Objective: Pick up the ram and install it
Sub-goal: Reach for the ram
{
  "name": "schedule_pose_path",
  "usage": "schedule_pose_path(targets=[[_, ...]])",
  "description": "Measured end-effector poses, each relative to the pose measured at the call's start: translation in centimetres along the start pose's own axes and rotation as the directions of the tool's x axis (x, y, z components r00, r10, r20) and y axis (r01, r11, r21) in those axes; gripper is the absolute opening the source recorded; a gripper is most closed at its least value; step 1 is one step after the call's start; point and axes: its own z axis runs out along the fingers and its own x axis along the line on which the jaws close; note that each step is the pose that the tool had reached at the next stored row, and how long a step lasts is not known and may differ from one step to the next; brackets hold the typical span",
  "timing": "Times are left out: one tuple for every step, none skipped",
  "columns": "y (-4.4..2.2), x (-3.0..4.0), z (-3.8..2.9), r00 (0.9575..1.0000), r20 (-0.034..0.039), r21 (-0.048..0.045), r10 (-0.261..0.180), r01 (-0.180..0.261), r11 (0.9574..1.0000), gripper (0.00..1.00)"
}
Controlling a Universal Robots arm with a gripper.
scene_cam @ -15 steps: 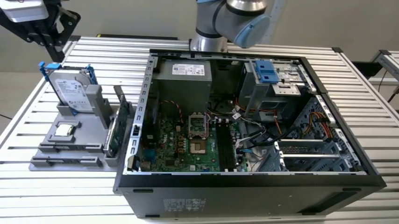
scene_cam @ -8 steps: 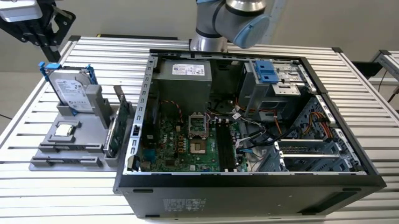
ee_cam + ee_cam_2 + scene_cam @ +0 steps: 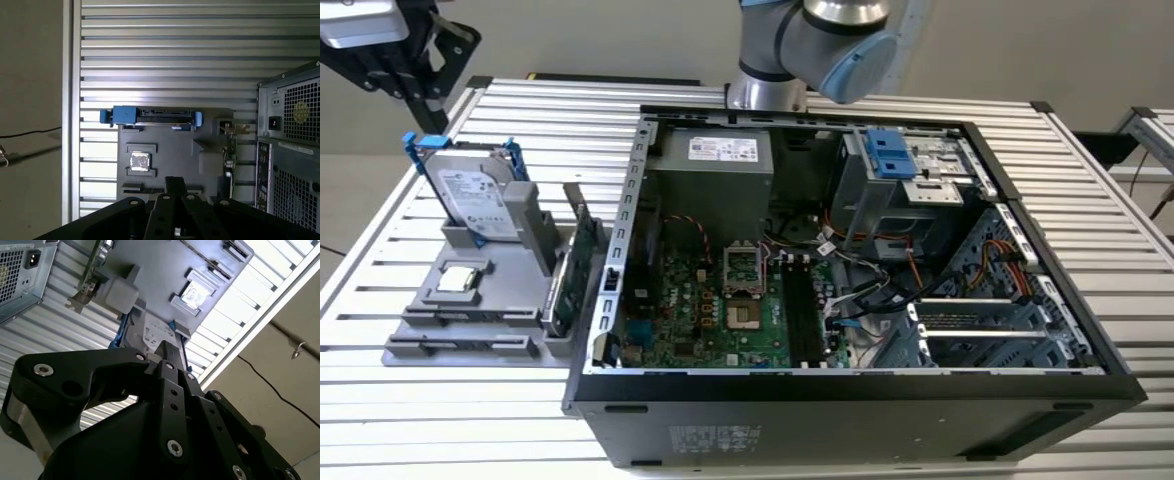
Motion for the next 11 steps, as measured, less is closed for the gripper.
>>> schedule_pose_path(targets=[[-0.10,0.01,0.00,1.0000,0.0000,0.0000,-0.001,0.001,1.0000,0.00],[-0.19,0.02,-0.01,1.0000,0.0001,0.0000,-0.002,0.002,1.0000,0.00],[-0.28,0.03,-0.01,1.0000,0.0005,0.0001,-0.004,0.004,1.0000,0.00],[-0.36,0.05,-0.01,1.0000,0.0011,0.0002,-0.007,0.007,1.0000,0.00],[-0.45,0.07,-0.02,0.9999,0.0023,0.0004,-0.011,0.011,0.9999,0.00],[-0.54,0.08,-0.02,0.9999,0.0040,0.0004,-0.015,0.015,0.9999,0.00],[-0.61,0.10,-0.02,0.9998,0.0058,0.0006,-0.019,0.019,0.9998,0.00],[-0.69,0.11,-0.03,0.9997,0.0079,0.0008,-0.023,0.023,0.9997,0.00],[-0.77,0.14,-0.03,0.9996,0.0098,0.0009,-0.027,0.027,0.9996,0.00],[-0.85,0.16,-0.03,0.9995,0.0115,0.0010,-0.030,0.030,0.9996,0.00],[-0.95,0.18,-0.04,0.9994,0.0130,0.0012,-0.032,0.032,0.9995,0.00]])
